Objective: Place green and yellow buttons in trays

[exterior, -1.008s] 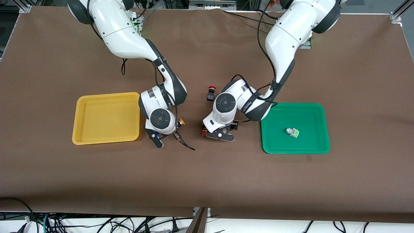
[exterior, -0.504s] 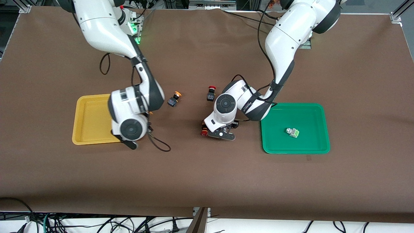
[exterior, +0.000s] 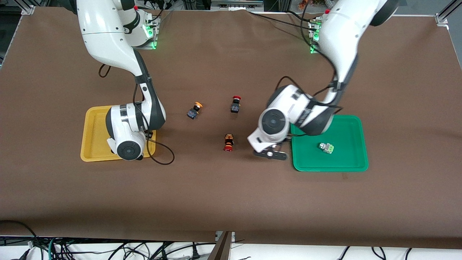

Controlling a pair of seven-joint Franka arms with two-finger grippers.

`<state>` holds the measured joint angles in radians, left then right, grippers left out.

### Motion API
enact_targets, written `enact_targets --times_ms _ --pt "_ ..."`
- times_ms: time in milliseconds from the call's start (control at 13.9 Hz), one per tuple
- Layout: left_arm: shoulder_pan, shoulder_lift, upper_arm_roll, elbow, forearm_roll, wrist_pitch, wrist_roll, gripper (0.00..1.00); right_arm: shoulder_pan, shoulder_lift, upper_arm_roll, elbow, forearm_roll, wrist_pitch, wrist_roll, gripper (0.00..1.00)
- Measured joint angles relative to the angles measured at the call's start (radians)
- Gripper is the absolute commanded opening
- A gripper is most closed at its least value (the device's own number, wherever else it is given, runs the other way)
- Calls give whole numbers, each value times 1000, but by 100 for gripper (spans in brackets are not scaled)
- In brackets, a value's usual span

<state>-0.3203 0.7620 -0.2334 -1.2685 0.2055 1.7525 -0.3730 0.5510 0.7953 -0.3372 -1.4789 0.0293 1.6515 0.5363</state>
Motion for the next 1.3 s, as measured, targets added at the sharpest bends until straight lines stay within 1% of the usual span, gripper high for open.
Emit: enact_targets --times_ms 72,144,216,288,432,504,648,792,936,1008,1080,1152,1224,1296 --pt "46 -21 2 -7 0 -27 75 3 12 -5 1 13 0 -2 2 100" --pt "93 -32 5 -23 2 -32 139 15 27 -10 2 38 4 -15 19 100" --pt "135 -34 5 -49 11 -19 181 53 43 -15 4 70 18 -38 69 100" --pt "167 -32 6 -89 21 21 204 100 62 -22 7 99 50 -57 145 100" --pt "187 -27 5 -167 26 106 208 100 119 -32 14 125 120 -63 294 100" --pt "184 -28 2 -181 26 120 207 100 161 -30 17 124 139 -59 350 99" --pt "180 -59 -6 -169 26 116 203 100 253 -23 22 94 156 -36 435 98" --pt "192 -139 -5 -148 26 80 202 100 328 -15 23 32 157 14 488 98" --pt "228 -253 -3 -134 19 42 202 100 373 -9 22 -35 158 85 524 91" --pt "255 -316 -3 -132 -3 5 202 100 386 -6 22 -68 158 114 529 91" --pt "289 -377 -3 -131 -43 -51 203 100 393 -6 22 -97 158 138 530 82" --pt "325 -435 -2 -131 -83 -115 210 100 396 -7 22 -116 158 158 530 48" --pt "357 -491 1 -135 -109 -170 226 100 396 -10 21 -127 158 170 530 0" --pt "370 -547 12 -152 -120 -191 240 100 396 -16 19 -132 159 177 534 0"
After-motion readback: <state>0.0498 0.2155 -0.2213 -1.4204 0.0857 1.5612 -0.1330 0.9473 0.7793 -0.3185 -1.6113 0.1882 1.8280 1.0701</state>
